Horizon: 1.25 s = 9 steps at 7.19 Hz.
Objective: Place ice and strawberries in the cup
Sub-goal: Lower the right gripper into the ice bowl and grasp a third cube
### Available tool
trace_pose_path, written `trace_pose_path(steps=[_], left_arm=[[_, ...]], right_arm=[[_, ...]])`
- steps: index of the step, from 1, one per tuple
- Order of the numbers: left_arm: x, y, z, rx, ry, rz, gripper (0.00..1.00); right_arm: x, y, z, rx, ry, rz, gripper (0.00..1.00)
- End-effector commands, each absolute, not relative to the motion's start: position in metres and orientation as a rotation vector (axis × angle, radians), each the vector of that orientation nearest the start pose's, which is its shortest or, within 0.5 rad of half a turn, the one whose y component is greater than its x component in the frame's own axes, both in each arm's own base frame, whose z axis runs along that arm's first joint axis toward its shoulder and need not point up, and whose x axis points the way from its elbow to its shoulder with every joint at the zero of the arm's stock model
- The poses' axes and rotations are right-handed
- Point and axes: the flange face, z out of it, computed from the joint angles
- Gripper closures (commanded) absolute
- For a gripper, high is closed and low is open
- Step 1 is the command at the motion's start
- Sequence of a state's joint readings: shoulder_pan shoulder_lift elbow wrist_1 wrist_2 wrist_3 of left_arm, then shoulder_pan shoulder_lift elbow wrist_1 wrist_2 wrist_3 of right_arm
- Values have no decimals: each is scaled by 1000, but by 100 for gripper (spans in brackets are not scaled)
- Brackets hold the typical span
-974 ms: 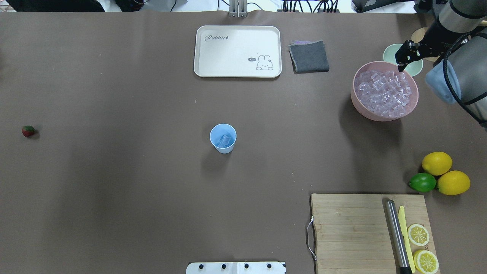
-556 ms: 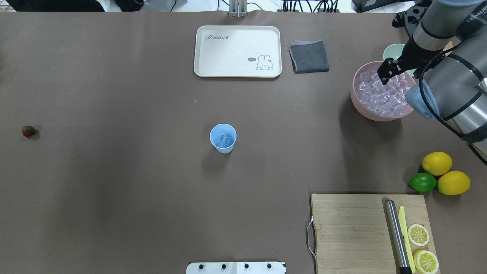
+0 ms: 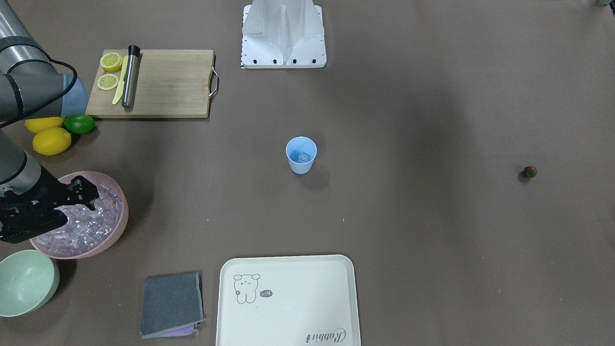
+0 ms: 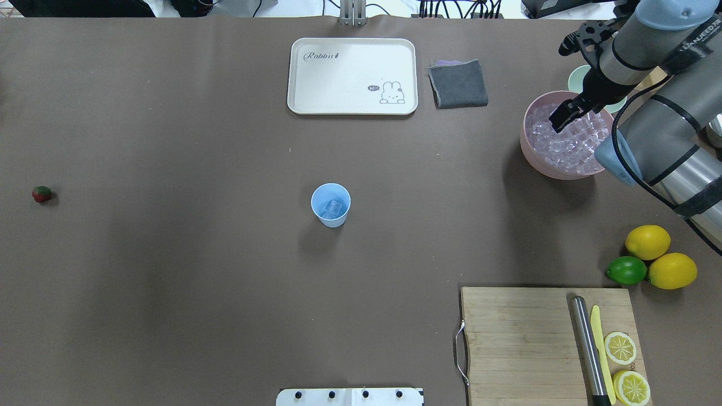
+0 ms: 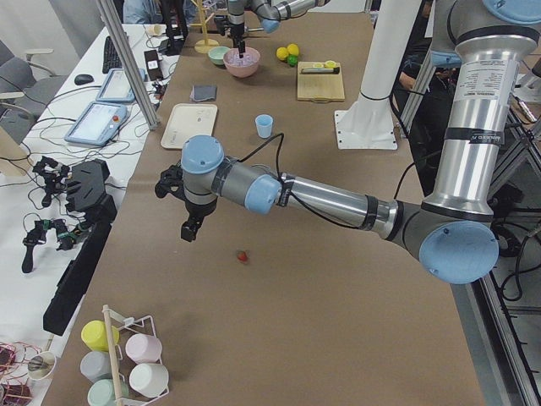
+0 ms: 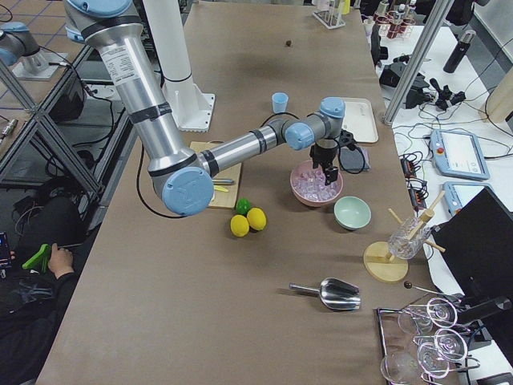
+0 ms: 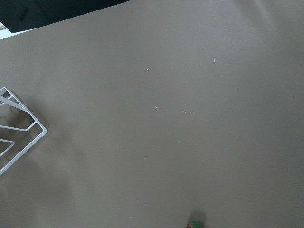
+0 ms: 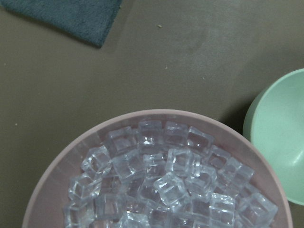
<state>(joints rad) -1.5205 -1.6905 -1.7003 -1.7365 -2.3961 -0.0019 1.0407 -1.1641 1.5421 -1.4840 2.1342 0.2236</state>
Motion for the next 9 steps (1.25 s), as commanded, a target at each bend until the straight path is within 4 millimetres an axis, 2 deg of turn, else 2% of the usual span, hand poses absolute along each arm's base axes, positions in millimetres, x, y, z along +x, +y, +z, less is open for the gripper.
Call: trace_pose_path(steps=[1,2,3,4,5,7,9], left_arm=[[-32,-551,510,369,824,217,2],[-32,-551,510,369,824,217,2],[-32,-550,510,369,824,215,2],[-32,-550,508,372,824,218,2],[-32,-550,509,371,824,217,2],[-32,-550,510,369,824,217,2],[-32,-550,511,368,825,216,2]], right_arm=[[-253,-603,448,208,-768,-542,1],[-241,-604,460,211,-770,-574,1],[-240,-607,474,203,-756,-596,1],[-243,-608,480,193,-745,-597,1],[-248,-608,478,196,-738,-602,2],[-252,-608,473,197,-744,-599,24],[-260,-604,475,190,-741,-609,32]])
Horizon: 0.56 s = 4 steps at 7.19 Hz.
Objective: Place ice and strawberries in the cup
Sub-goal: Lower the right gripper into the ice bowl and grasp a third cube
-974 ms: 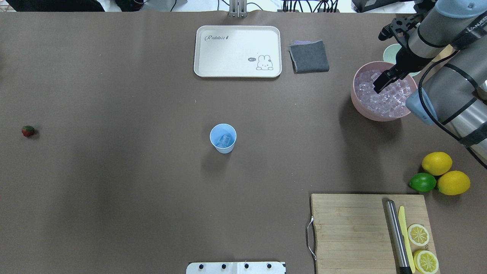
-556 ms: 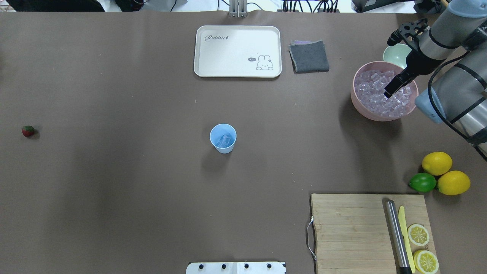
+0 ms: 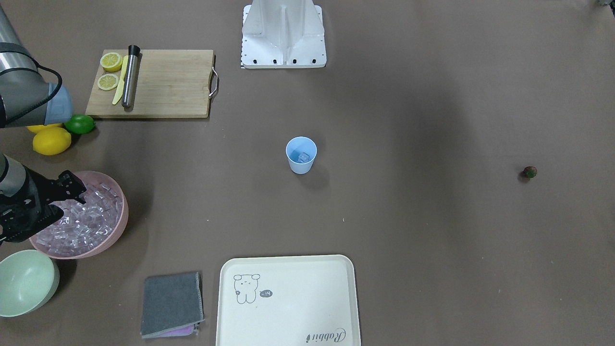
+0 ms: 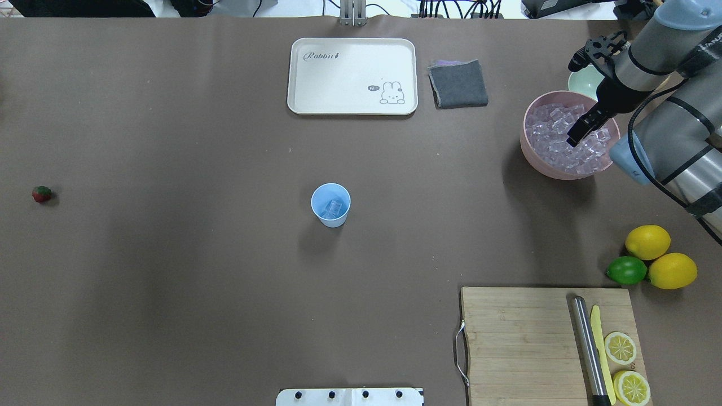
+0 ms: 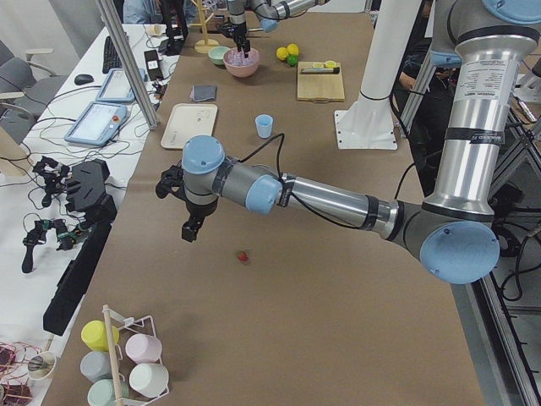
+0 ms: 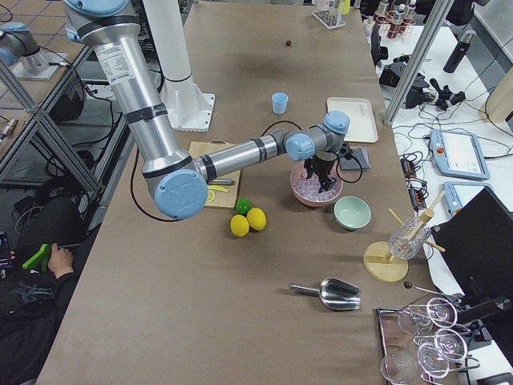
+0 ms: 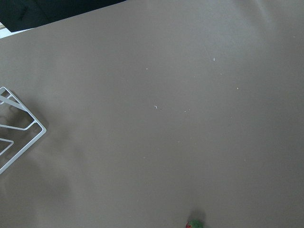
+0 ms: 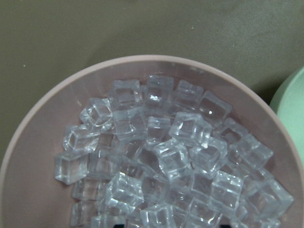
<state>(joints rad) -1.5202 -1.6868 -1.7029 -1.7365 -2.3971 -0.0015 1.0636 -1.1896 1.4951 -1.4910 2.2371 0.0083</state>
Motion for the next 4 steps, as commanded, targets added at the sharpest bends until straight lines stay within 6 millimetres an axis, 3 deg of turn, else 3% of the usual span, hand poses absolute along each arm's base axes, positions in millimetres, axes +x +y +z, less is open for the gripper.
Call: trace_pose_path(steps=[1,4], left_arm=[[-32,-550,511,368,824,216,2],[-32,-550,514,362,825,214,2]], right_arm=[[-265,-602,475,186,-742,-616,36],[-272,-601,478,185,-723,-620,36]])
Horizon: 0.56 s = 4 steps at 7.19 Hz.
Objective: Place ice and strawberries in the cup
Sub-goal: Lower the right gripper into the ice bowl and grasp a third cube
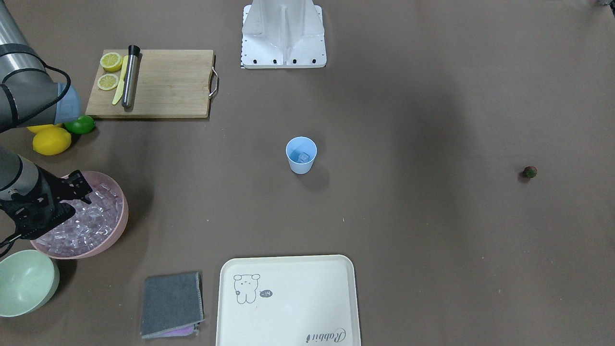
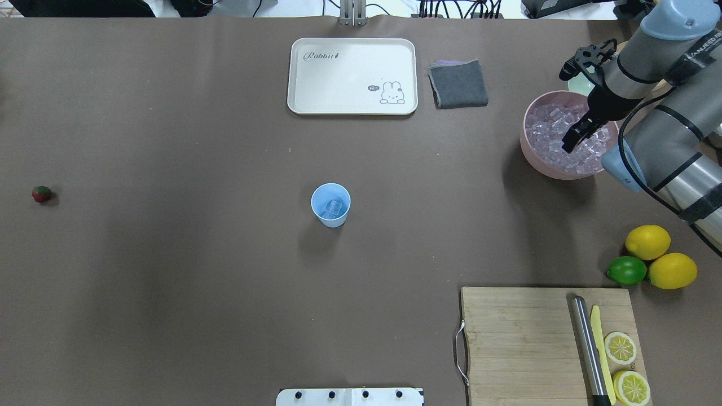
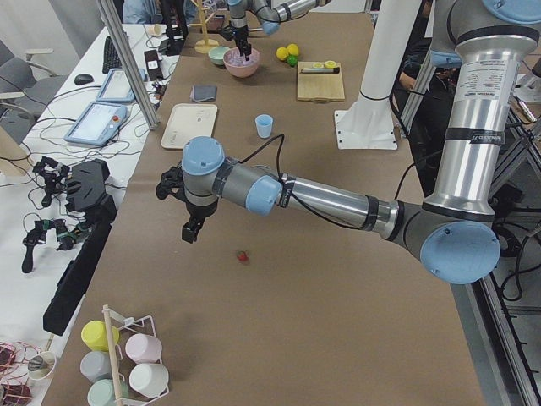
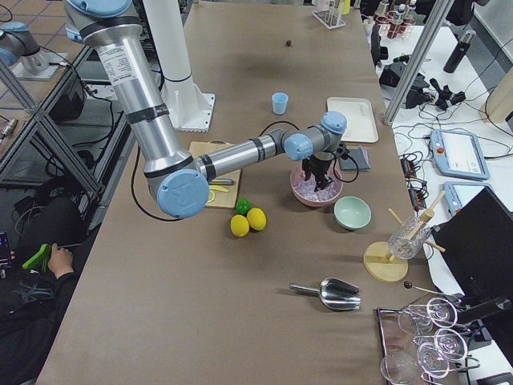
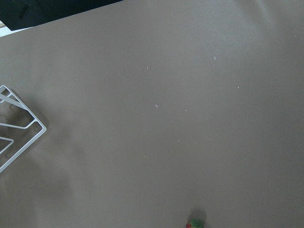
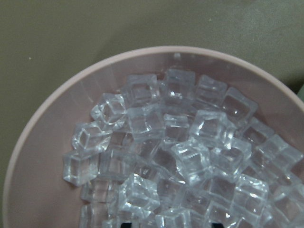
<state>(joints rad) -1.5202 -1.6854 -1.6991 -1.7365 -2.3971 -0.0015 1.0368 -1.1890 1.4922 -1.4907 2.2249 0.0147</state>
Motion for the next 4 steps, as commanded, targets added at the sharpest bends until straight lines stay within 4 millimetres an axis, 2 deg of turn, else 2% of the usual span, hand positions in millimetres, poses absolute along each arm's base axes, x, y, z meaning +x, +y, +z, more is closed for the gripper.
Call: trace_pose_path(steps=[1,4], left_arm=[[-32,-549,515,360,826,213,2],[-32,-548,514,362,825,214,2]], right_arm=[[-272,-602,478,185,-720,-621,36],[-277,-600,482,180,-705,-624,36]])
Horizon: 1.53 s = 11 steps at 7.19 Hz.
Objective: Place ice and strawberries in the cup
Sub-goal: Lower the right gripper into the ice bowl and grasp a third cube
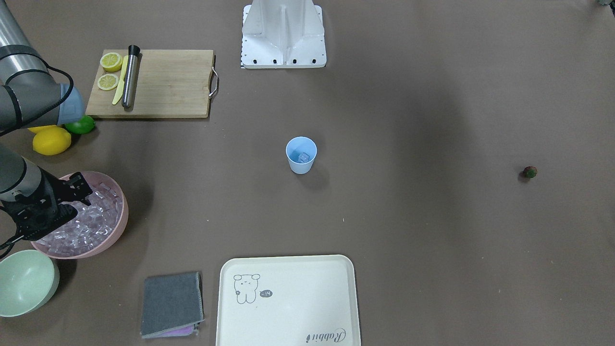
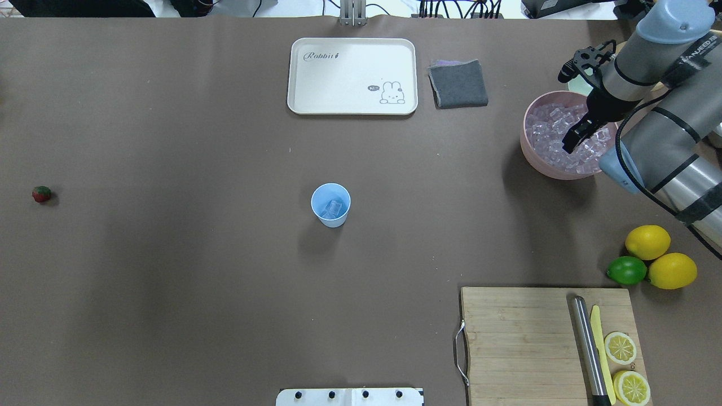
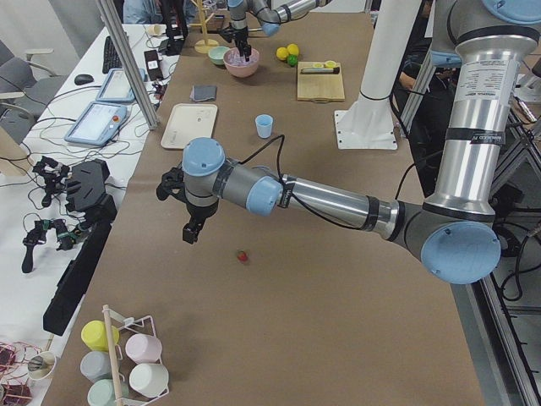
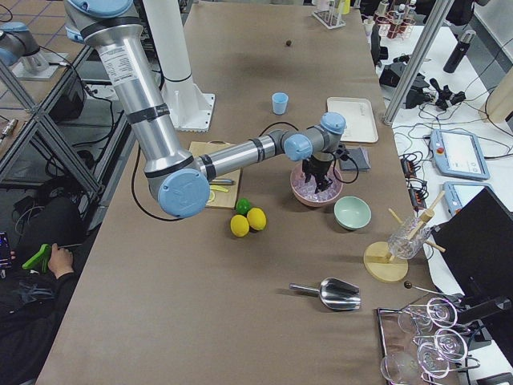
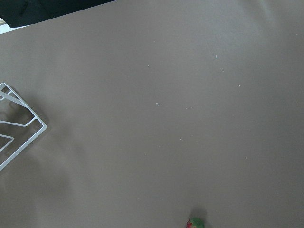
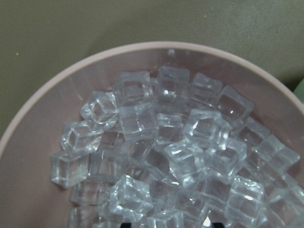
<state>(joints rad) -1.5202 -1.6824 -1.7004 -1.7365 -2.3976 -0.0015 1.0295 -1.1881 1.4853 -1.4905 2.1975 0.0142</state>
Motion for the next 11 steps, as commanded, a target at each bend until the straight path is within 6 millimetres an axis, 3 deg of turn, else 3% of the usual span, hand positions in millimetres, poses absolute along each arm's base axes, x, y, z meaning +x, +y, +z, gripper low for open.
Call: trace_pose_path(steps=[1,4,7,9,11], left_arm=[[-32,-549,515,360,825,215,2],[-32,-548,515,362,825,216,2],[-32,-548,513,365,825,217,2],[-32,-547,515,362,825,216,2],[-32,-547,516,360,825,215,2]], right_arm=[[-280,-597,484,175,-705,-629,36],[-281,-595,487,169,-704,-630,40],[-280,-596,487,166,-705,-627,100],[-267,-608,465,154,-699,-597,100],[-256,-610,410,159,-705,-582,100]])
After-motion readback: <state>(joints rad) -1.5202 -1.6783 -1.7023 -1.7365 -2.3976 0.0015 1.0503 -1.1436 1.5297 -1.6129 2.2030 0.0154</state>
